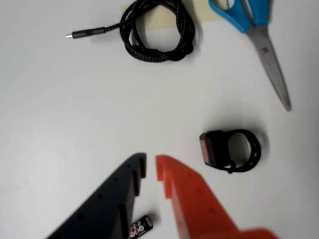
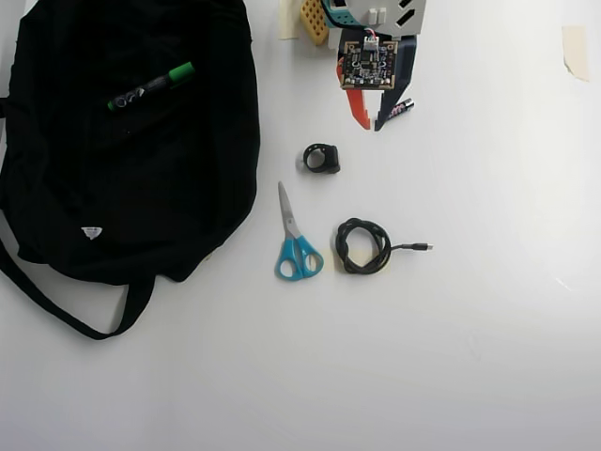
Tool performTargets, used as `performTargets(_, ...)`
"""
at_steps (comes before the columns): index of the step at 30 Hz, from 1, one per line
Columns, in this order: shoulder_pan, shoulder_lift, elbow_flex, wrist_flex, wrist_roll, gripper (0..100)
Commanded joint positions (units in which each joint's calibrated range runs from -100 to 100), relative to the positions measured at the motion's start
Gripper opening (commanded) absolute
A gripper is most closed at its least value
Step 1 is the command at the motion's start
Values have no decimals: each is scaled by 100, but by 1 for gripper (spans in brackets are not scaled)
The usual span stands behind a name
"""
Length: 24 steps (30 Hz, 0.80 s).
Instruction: Put the green marker into the black bag
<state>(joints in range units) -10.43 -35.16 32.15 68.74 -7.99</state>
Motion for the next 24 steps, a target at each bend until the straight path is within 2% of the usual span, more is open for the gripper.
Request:
performTargets(1, 221, -144, -206, -78, -20, 2)
performTargets(24, 333, -144, 1, -18, 7, 2)
